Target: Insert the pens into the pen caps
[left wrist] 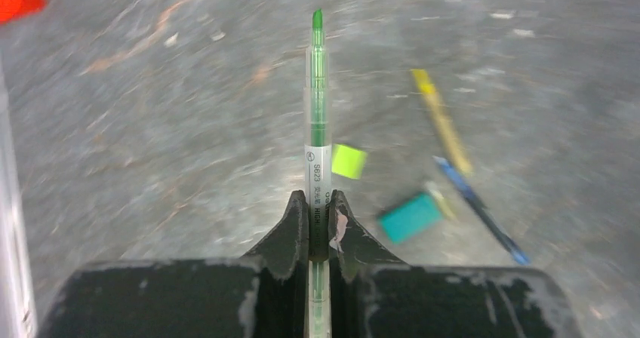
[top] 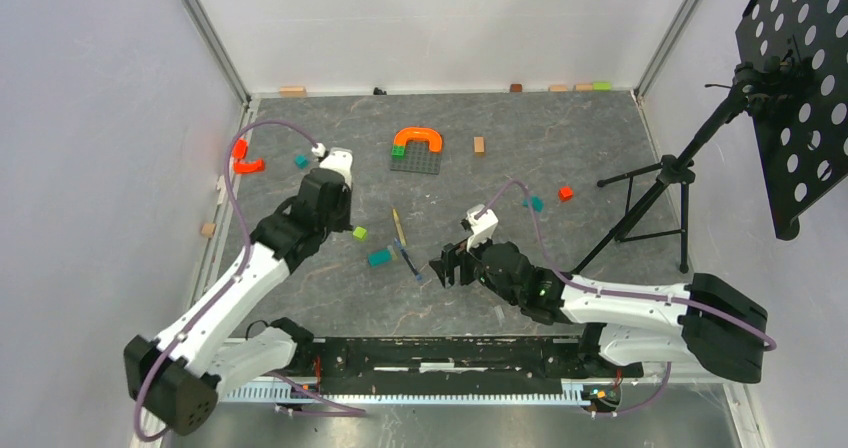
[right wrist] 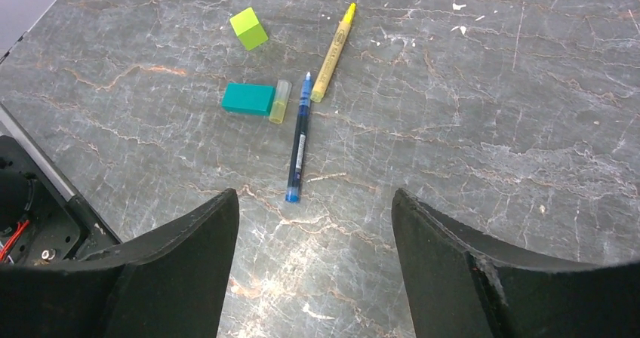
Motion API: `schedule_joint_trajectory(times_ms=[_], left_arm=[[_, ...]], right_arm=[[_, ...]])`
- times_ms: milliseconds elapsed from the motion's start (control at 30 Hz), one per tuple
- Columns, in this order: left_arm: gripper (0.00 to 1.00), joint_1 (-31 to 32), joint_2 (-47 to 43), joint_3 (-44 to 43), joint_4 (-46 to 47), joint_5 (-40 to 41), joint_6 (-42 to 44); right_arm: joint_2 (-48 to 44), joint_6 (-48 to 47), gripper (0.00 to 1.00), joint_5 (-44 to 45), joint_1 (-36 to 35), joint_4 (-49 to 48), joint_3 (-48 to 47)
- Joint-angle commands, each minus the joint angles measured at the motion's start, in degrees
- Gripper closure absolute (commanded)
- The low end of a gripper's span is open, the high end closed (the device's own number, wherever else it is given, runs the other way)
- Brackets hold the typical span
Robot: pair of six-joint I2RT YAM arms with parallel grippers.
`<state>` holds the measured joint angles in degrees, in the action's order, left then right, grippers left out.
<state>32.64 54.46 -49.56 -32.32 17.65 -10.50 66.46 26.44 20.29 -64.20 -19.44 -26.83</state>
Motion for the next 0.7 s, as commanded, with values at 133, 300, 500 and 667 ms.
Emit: schedule_joint_trajectory(times_ms=[133,300,500,667], left_arm=[[0.91,-14.7,17.6,-5.5,-2.8,3.0,-2.1],[0.86,-16.4,30.4,-8.2,-6.5,0.6,-0.4],[0.76,-18.5,36.2,-8.8,-6.8,-4.2,-0.4],[0.59,-19.1,38.7,-8.8,-7.2,-6.7,-0.1]], right_arm=[[7.5,-1.6,0.2,-1.5,0.1,-4.2,-1.1],[12.8,-2.9,0.21,-2.1,0.1,1.8,-7.1],[21.9,-7.7,0.26,-3.8,-0.4,10.1,-16.8],[27.7,-9.8,0.31,-0.7,-1.5,16.6,-23.5]])
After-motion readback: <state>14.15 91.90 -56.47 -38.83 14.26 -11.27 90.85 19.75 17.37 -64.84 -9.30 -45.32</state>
